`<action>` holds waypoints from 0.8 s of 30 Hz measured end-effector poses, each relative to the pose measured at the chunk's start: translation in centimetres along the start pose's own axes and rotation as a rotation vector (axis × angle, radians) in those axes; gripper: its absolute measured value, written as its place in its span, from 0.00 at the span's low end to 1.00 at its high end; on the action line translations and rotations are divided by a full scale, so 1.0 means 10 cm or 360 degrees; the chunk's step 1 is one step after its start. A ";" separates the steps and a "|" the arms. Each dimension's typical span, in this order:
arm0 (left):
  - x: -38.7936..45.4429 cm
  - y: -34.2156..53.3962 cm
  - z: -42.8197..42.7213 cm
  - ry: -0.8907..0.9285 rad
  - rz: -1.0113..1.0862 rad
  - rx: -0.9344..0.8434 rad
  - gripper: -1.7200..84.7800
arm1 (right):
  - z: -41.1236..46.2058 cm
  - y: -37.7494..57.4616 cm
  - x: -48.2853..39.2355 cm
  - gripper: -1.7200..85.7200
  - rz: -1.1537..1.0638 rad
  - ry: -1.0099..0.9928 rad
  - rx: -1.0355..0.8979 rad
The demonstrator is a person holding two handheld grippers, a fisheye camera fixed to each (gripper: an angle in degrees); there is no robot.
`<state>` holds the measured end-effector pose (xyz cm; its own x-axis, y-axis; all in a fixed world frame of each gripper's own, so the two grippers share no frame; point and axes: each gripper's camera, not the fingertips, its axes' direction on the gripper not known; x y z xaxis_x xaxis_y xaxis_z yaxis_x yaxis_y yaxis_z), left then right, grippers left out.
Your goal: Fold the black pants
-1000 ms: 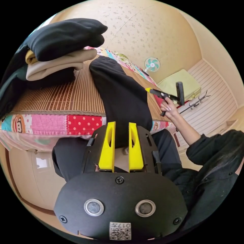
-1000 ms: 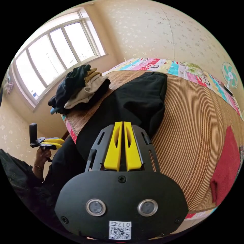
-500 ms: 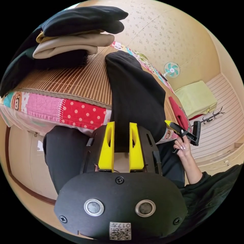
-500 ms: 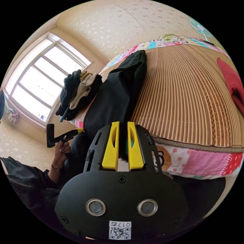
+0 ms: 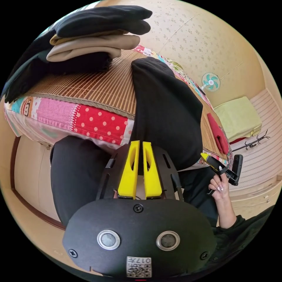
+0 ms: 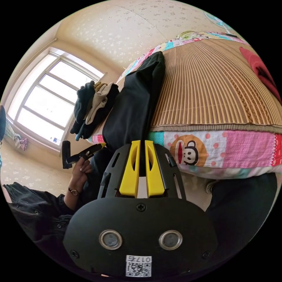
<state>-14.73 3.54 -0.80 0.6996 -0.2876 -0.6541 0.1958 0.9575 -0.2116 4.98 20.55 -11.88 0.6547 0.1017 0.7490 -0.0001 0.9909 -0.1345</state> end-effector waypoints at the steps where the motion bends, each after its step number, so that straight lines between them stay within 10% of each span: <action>1: -0.01 0.00 0.00 0.0005 0.0003 -0.0002 0.03 | 0.00 0.01 -0.01 0.05 -0.0010 0.0012 -0.0002; 24: -0.43 0.30 0.07 0.0166 0.0193 0.0155 0.05 | 0.19 0.04 -0.32 0.08 -0.0151 0.0179 -0.0037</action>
<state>-16.65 7.63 1.92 0.6480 -0.1657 -0.7434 0.1835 0.9813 -0.0587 1.41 20.77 -13.08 0.7316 -0.0043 0.6817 0.0825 0.9932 -0.0823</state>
